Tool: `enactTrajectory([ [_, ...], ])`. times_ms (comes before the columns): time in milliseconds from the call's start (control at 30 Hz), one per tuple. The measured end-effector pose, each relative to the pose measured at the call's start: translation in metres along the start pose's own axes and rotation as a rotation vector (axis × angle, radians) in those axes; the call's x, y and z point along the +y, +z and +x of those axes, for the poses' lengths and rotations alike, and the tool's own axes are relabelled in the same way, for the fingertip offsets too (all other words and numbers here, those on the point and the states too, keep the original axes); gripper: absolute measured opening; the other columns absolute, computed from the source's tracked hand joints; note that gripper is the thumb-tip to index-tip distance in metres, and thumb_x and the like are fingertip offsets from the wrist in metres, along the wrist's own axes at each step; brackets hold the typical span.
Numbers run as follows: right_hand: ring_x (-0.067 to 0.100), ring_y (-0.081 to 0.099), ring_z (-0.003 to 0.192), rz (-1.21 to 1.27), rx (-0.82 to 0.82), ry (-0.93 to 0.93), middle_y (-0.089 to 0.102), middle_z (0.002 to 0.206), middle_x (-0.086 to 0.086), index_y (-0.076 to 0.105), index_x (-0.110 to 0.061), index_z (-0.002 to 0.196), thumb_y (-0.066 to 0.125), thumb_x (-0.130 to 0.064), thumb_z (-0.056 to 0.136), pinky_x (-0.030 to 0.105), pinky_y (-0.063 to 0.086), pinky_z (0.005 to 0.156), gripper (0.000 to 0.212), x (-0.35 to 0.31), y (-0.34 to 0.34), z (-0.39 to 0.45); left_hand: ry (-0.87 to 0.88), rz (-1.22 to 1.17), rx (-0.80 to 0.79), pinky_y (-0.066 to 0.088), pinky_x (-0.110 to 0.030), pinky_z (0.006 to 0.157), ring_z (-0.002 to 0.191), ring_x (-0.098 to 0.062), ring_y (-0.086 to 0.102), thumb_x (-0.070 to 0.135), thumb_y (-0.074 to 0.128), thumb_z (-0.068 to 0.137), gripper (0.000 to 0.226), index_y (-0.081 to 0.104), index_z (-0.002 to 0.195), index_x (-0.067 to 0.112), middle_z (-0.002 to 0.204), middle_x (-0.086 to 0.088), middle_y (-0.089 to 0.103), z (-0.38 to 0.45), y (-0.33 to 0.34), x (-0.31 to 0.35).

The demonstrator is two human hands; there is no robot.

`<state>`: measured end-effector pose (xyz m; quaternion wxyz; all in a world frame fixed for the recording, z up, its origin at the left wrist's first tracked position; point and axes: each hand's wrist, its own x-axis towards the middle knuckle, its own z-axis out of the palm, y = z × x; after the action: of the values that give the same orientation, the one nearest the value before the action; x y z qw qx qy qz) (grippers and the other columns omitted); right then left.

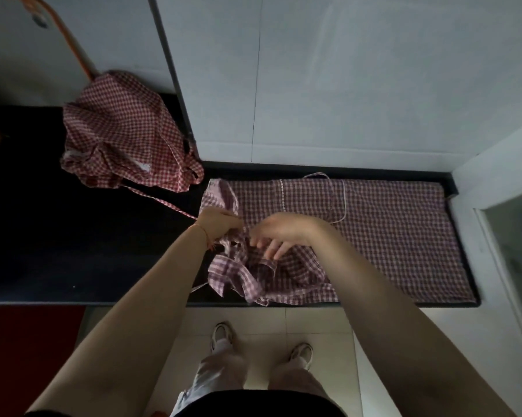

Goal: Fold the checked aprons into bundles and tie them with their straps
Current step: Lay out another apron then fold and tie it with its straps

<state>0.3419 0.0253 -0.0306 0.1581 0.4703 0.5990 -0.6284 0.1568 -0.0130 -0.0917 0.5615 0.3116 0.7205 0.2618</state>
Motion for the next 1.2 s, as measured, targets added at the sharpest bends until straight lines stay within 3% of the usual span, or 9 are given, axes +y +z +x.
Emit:
enactTrajectory([
  [67,0.023,0.070,0.076,0.034,0.202,0.044,0.067,0.102,0.014,0.066,-0.003,0.109,0.056,-0.027,0.099,0.037,0.061,0.075,0.028,0.010,-0.002,0.006,-0.029,-0.019,0.135,0.056,-0.037,0.071,0.074,-0.026,0.069,0.011,0.074,0.083,0.006,0.073,0.078,0.007,0.075,-0.005,0.074,-0.002,-0.011,-0.008],
  [200,0.027,0.067,0.079,-0.119,0.482,0.110,0.069,0.091,0.012,0.068,0.001,0.105,0.052,-0.025,0.099,0.037,0.055,0.074,0.031,0.025,-0.002,0.022,-0.225,0.065,0.861,0.042,-0.045,0.097,0.120,-0.033,0.053,0.018,0.055,0.091,0.030,0.057,0.121,0.013,0.127,-0.012,0.058,-0.013,-0.049,-0.026],
  [300,0.022,0.056,0.074,-0.196,0.566,0.113,0.061,0.088,0.012,0.065,-0.005,0.092,0.052,-0.019,0.096,0.035,0.047,0.068,0.019,0.023,0.006,0.031,-0.119,0.229,1.043,0.034,-0.049,0.104,0.132,-0.035,0.037,0.008,0.057,0.085,0.051,0.045,0.134,0.009,0.142,-0.016,0.042,-0.016,-0.061,-0.047],
  [500,0.029,0.064,0.102,-0.310,0.469,0.142,0.065,0.113,0.014,0.062,-0.003,0.117,0.057,-0.021,0.098,0.036,0.051,0.082,0.027,0.017,0.031,0.041,0.555,0.895,0.403,0.027,-0.046,0.115,0.135,-0.022,0.038,0.025,0.053,0.091,0.044,0.054,0.135,0.023,0.142,0.000,0.048,-0.008,-0.032,-0.051],
  [700,0.020,0.060,0.075,-0.364,0.487,0.191,0.063,0.083,0.006,0.065,-0.007,0.090,0.053,-0.037,0.097,0.036,0.050,0.075,0.033,0.034,0.029,0.049,0.384,1.485,0.066,0.018,-0.053,0.114,0.132,-0.023,0.041,0.045,0.030,0.097,0.046,0.051,0.134,0.030,0.143,0.002,0.046,0.021,-0.034,-0.056],
  [800,0.019,0.058,0.074,-0.369,0.482,0.254,0.056,0.075,0.000,0.062,-0.013,0.092,0.044,-0.054,0.095,0.043,0.051,0.085,0.045,0.045,0.023,0.046,0.274,1.407,0.131,0.005,-0.055,0.120,0.145,-0.025,0.026,0.051,0.026,0.100,0.053,0.039,0.145,0.026,0.157,-0.004,0.031,0.032,-0.051,-0.050],
  [933,0.029,0.055,0.122,-0.380,0.300,0.449,0.035,0.157,0.013,0.029,-0.009,0.154,0.042,-0.067,0.094,0.044,0.044,0.105,0.084,0.053,0.017,0.027,0.108,1.403,0.074,-0.004,-0.056,0.120,0.151,-0.029,0.009,0.044,0.037,0.099,0.062,0.020,0.155,0.025,0.163,-0.009,0.014,0.045,-0.066,-0.036],
  [1067,0.019,0.074,0.070,-0.245,0.213,0.443,0.032,0.158,0.014,0.036,-0.009,0.150,0.052,-0.058,0.095,0.031,0.059,0.063,0.076,0.061,0.014,0.020,0.134,1.339,0.113,0.015,-0.056,0.118,0.142,-0.033,0.026,0.039,0.047,0.094,0.053,0.043,0.143,0.019,0.154,-0.013,0.031,0.037,-0.044,-0.023],
  [1200,0.017,0.065,0.090,-0.358,0.224,0.322,0.066,0.117,0.007,0.064,-0.010,0.125,0.056,-0.056,0.094,0.031,0.054,0.085,0.056,0.058,0.018,0.015,0.513,1.043,0.103,0.050,-0.039,0.094,0.098,-0.020,0.060,0.034,0.052,0.093,0.022,0.068,0.096,0.019,0.102,-0.001,0.062,0.002,0.000,-0.018],
])
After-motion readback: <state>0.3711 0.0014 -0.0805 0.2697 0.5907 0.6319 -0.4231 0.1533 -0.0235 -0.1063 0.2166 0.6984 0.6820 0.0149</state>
